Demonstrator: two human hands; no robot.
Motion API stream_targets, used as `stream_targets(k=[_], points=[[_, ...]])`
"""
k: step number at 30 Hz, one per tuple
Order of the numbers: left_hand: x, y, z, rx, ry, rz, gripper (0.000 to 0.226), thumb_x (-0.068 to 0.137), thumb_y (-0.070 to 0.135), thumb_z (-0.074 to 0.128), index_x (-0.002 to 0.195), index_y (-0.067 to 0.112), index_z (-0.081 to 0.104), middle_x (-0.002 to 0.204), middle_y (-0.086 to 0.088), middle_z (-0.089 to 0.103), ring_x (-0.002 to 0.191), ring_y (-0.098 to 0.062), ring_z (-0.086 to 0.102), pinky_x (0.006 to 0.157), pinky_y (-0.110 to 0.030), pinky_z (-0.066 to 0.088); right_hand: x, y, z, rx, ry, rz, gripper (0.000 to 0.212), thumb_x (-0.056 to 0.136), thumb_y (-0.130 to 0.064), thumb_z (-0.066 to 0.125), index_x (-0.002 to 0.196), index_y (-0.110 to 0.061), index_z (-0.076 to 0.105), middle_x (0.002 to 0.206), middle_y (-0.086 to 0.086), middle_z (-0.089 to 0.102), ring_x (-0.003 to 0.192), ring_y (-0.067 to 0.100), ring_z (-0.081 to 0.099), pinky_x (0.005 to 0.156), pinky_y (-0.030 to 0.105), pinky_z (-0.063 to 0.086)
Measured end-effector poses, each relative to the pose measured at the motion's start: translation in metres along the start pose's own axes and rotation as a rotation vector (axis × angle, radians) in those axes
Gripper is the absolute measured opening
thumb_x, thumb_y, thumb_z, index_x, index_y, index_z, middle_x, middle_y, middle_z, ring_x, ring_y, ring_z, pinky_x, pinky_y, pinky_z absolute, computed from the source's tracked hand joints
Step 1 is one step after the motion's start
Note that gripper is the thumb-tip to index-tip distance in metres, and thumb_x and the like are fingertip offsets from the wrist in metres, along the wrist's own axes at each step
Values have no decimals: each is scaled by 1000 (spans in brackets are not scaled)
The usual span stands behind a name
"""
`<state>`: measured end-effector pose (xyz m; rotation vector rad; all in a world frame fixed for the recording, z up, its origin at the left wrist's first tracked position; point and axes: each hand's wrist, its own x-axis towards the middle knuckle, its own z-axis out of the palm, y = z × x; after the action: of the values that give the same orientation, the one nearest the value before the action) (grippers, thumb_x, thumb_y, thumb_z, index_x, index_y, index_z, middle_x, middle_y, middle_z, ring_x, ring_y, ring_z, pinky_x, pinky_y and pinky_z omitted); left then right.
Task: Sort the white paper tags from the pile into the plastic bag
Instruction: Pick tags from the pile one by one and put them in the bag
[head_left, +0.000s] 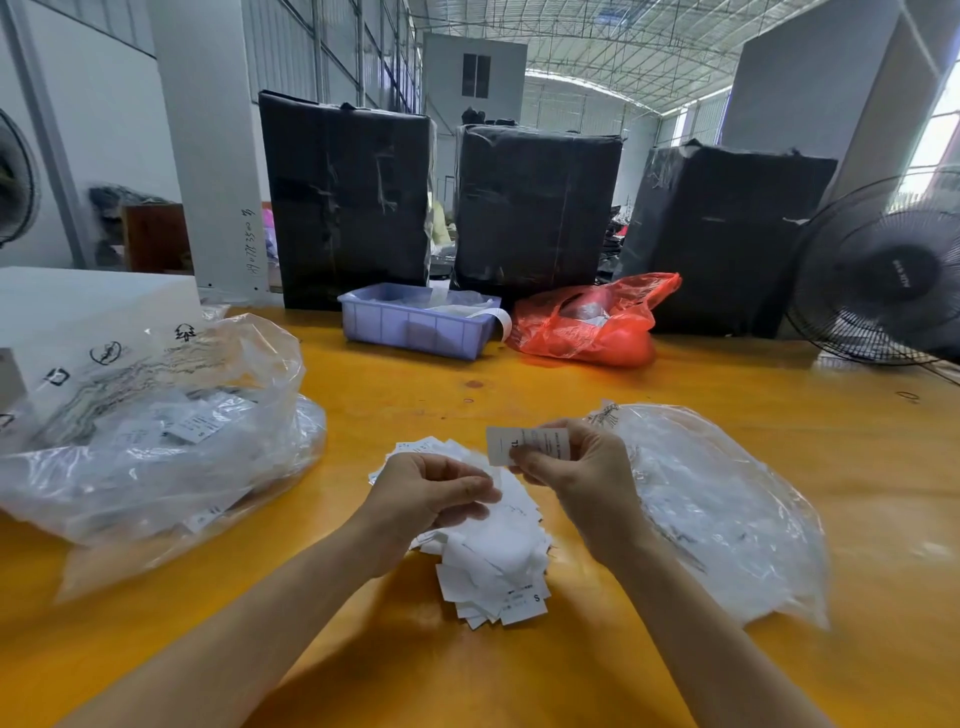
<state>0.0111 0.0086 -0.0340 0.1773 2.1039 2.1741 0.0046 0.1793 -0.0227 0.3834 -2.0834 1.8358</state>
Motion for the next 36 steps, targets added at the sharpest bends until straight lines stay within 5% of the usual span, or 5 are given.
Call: stream_targets(k=[8,15,23,31,36], points=[[-1,2,0,16,4,1,8,81,7,70,89,4,71,83,-8,75,65,-14,70,55,-17,50,-1,-1,0,-76,-23,-2,15,76,3,72,73,-9,64,74,18,69,73,35,67,63,40,55],[-3,4,0,13,-43,-15,9,83,3,68,87,8,73,84,-9,75,62,-11,67,49,-14,45,-1,-2,-1,-60,1,-3,11,77,0,72,76,-9,65,68,8,69,71,35,66,64,51,53],[-4,7,0,-28,-77,-17,17,72,31,69,80,19,78,89,-8,75,69,-12,70,58,-19,47,-1,-3,1,-87,-29,-16,11,76,2,72,76,-6,65,72,14,68,69,32,66,62,40,55],[1,3,-3,-27,61,23,22,78,25,68,92,9,75,83,-12,75,70,-15,71,55,-17,50,-2,-2,-2,-129,-212,119,12,76,4,72,79,-2,63,64,7,62,56,11,62,56,23,51],[3,0,-5,-38,56,38,11,76,15,72,85,8,75,78,-11,74,66,-15,71,53,-16,50,-1,-4,-2,-127,-144,80,9,77,1,72,78,-3,64,65,6,63,55,8,61,54,19,50]])
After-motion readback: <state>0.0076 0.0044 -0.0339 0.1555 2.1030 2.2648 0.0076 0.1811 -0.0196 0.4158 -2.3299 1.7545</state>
